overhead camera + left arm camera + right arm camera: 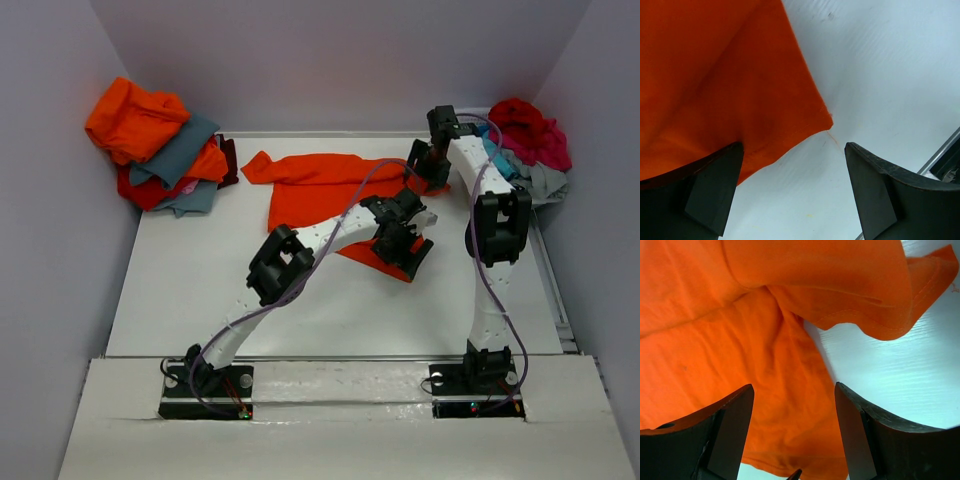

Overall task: Fold and stack the t-shirts
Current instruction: Flatten the tshirt out

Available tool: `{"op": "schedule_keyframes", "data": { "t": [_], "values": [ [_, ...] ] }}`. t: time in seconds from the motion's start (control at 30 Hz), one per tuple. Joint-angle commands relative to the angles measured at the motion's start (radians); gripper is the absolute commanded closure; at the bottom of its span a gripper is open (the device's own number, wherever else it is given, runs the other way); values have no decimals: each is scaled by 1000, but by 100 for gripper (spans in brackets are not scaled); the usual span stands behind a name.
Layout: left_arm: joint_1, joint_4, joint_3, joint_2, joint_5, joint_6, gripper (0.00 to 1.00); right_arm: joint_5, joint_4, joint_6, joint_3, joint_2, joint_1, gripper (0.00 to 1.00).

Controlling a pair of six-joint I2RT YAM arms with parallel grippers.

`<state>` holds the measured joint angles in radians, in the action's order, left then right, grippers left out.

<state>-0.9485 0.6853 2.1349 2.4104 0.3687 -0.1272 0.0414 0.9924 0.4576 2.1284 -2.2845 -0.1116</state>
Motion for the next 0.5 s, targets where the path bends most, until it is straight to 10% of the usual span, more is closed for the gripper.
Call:
{"op": "schedule_keyframes", "data": {
  "t": [0.0,0.47],
  "values": [
    [-1,14,-78,-14,39,14,7,86,12,-28,76,51,-5,28],
    [-1,56,-220,-56,-115,-18,20,129,-14,-34,74,-3,-5,29]
  ]
}}
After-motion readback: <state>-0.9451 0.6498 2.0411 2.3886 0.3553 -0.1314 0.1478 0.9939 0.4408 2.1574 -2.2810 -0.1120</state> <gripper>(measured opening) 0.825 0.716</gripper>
